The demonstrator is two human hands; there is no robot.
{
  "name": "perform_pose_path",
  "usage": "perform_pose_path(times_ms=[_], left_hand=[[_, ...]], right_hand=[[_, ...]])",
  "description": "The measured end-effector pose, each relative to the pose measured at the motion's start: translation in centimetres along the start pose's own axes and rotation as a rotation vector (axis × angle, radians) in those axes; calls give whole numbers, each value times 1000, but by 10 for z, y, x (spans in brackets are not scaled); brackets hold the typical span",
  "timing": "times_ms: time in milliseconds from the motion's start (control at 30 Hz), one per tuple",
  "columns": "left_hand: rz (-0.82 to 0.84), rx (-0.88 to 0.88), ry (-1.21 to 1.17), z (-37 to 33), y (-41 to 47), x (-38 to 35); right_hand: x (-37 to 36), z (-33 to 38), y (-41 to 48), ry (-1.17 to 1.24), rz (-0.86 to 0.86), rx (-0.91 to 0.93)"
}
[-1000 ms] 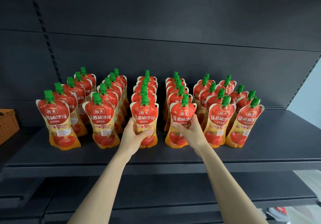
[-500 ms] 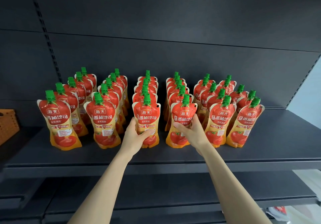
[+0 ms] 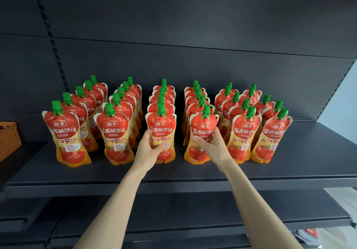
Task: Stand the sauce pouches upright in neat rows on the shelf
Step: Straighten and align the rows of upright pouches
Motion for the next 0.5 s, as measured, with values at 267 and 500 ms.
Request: perform_pose_path(times_ms=[267, 500], left_hand=[[11, 15, -19, -1, -1, -1], [-24, 31, 24, 4, -1, 1]], right_hand=[[1, -2, -1, 11, -20, -4], [2, 0, -2, 9, -45, -6]])
Point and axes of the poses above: each hand's wrist, its own y-axis towards the middle knuckle, its own x-axis out of the back of the hand, z = x × y, the point moved 8 cm from there along y, towards the middle knuckle, and after that the axes turned 5 degrees about z, right-handed, at the moved point
